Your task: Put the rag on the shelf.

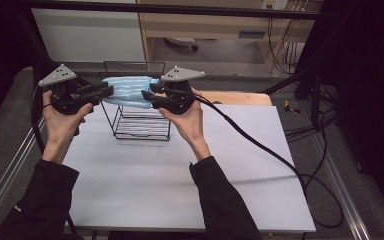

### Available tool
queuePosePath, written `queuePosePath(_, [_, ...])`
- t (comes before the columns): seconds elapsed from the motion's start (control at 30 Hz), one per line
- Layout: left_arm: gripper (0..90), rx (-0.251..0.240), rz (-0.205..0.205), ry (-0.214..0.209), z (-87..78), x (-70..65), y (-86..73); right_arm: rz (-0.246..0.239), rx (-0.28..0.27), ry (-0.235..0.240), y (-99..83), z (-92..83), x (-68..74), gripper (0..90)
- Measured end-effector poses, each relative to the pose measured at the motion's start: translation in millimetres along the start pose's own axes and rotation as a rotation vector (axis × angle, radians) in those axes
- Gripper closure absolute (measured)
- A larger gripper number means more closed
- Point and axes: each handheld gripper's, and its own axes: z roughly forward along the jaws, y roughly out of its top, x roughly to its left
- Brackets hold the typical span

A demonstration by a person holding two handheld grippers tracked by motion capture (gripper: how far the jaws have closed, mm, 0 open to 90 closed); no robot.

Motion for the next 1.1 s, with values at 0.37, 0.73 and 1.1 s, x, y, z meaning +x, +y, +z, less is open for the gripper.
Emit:
queuePosePath(0.37, [54.6, 0.012, 0.006, 0.012, -12.3, -1.9, -1.6, -0.025, 0.024, -0.028, 4.6, -17.5, 0.4, 37.6])
queuePosePath(0.73, [21.2, 0.047, 0.008, 0.031, -38.7, -7.5, -33.8, -0.001, 0.066, -0.044, -17.8, -58.7, -8.1, 12.2])
queuePosePath(1.1, [10.2, 0.116, -0.030, 0.001, -32.1, -17.5, -91.5, 0.084, 0.109, -0.082, -70.4, -108.9, -30.3, 1.9])
